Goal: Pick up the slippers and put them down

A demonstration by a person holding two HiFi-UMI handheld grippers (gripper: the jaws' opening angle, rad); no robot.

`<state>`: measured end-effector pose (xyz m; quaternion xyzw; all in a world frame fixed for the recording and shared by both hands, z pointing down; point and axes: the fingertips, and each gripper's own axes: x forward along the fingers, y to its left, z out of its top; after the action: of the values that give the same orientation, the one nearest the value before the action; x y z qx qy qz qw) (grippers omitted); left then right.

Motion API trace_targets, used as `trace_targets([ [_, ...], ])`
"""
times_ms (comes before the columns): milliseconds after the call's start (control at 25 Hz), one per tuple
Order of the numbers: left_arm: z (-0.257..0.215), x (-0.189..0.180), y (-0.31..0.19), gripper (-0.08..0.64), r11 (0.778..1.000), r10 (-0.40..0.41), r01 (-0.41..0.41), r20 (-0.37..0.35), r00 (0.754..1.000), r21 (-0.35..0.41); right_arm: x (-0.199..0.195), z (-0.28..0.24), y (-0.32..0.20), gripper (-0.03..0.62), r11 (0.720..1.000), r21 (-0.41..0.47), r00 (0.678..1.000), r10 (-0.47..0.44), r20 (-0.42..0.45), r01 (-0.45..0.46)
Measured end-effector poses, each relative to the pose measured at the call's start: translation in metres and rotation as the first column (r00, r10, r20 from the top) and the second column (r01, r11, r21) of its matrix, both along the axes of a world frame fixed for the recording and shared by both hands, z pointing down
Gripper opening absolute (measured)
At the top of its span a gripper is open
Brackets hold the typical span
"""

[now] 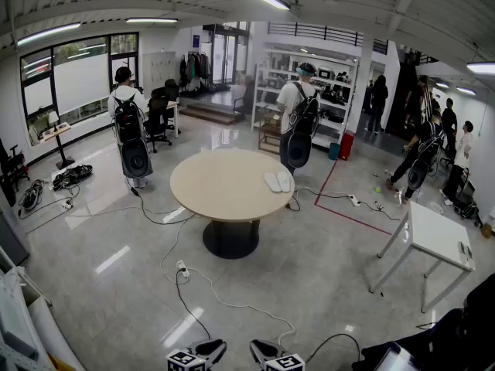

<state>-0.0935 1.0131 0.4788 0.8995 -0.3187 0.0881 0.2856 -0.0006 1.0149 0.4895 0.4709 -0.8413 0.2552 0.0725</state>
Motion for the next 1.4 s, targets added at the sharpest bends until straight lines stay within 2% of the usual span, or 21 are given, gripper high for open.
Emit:
trace_targets([
  [160,-0.002,-0.008,0.001,0.067,1.000,-0.001,0.001,0.003,1.000,-0.012,-0.011,0.001,-0.002,0.036,1.000,-0.006,1.000,0.002,0.002,-0.002],
  [360,-0.003,-0.030,-0.010,0.067,1.000,0.000,0.000,0.013,1.000,-0.019,-0.043,0.002,-0.022,0.032,1.000,-0.011,1.000,0.011,-0.003,-0.011],
  [680,-0.010,-0.096,-0.047,0.067,1.000,0.002,-0.002,0.022,1.000,-0.018,-0.101,0.003,-0.058,0.034,0.999,-0.019,0.999,0.031,-0.009,-0.031],
  [1160,0.012,-0.193,-0.109,0.067,0.999,0.005,-0.007,-0.033,0.999,-0.053,-0.186,0.011,-0.107,0.034,0.998,-0.036,0.998,0.053,-0.037,-0.055],
  [1400,0.024,-0.218,-0.129,0.067,0.996,0.038,-0.044,-0.075,0.996,-0.083,-0.218,0.017,-0.122,0.034,0.996,-0.050,0.994,0.069,-0.084,-0.073],
])
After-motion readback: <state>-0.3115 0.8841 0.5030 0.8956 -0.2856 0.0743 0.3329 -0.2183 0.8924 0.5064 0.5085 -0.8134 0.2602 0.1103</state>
